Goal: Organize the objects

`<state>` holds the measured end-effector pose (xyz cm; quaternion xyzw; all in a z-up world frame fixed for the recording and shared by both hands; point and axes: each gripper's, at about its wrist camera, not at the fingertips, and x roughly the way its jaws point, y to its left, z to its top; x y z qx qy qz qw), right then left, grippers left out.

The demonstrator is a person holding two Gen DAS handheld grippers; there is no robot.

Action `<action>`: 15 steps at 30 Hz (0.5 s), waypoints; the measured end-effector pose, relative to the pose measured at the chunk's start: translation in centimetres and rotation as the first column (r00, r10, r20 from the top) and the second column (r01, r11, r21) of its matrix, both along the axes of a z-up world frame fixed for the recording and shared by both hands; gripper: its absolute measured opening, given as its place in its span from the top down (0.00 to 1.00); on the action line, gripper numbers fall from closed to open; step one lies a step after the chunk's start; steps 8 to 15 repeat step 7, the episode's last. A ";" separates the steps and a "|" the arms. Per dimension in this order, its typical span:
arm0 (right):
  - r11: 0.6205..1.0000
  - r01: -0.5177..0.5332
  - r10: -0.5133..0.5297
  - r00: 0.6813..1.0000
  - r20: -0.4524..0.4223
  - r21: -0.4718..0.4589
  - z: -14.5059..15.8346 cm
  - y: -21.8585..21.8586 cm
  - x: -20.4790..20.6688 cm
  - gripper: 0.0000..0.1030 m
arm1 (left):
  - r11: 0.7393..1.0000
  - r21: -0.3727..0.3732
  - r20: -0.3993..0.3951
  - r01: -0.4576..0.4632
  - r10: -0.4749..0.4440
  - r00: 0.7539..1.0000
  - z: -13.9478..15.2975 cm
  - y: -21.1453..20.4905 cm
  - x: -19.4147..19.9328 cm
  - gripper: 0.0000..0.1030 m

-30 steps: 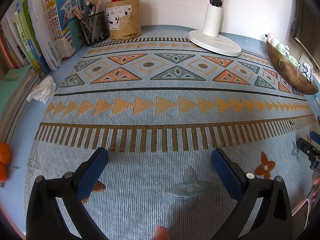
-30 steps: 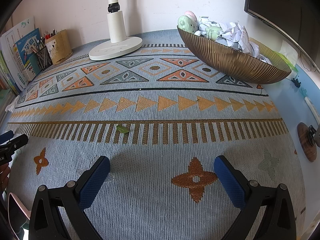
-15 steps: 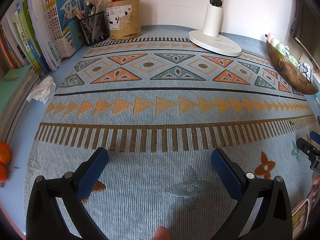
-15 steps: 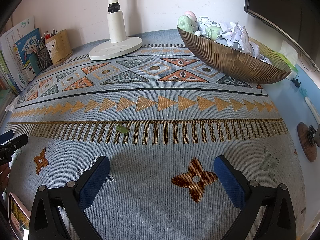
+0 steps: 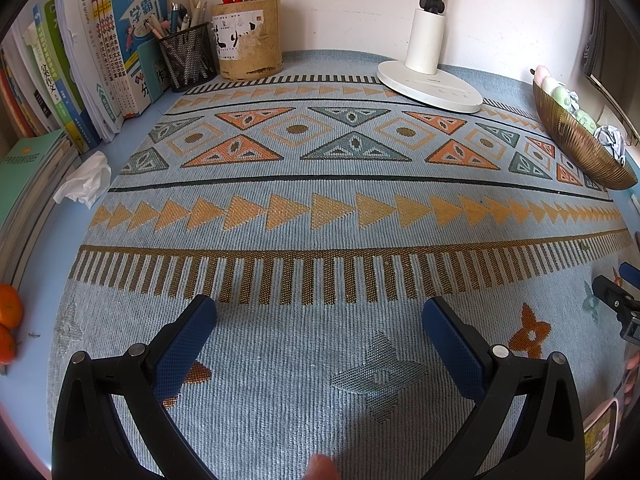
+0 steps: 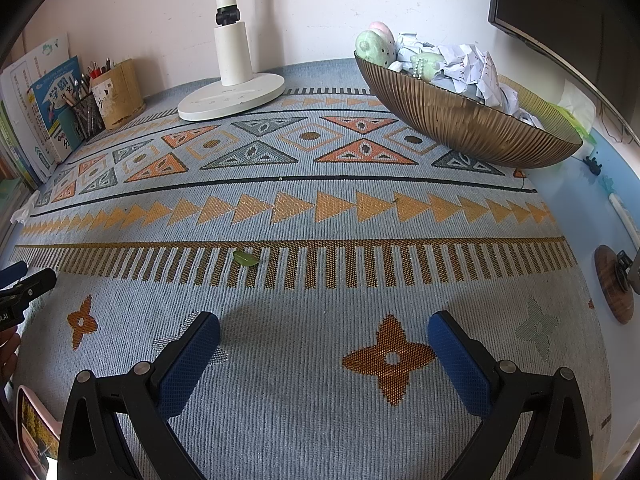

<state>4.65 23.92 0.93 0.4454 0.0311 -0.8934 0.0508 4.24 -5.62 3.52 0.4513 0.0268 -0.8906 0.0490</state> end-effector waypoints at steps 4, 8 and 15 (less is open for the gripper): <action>1.000 0.000 0.000 1.000 0.000 0.000 0.0 0.0 0.0 0.00 | 1.000 0.000 0.000 -0.001 0.001 1.000 0.0 0.1 0.0 0.00; 1.000 0.000 0.000 1.000 0.000 0.000 0.0 0.0 0.0 0.00 | 1.000 0.000 0.000 -0.002 0.002 1.000 0.1 0.1 0.0 0.00; 1.000 0.000 0.000 1.000 0.000 0.000 0.0 0.0 0.0 0.00 | 1.000 0.000 0.000 -0.002 0.002 1.000 0.1 0.1 0.0 0.00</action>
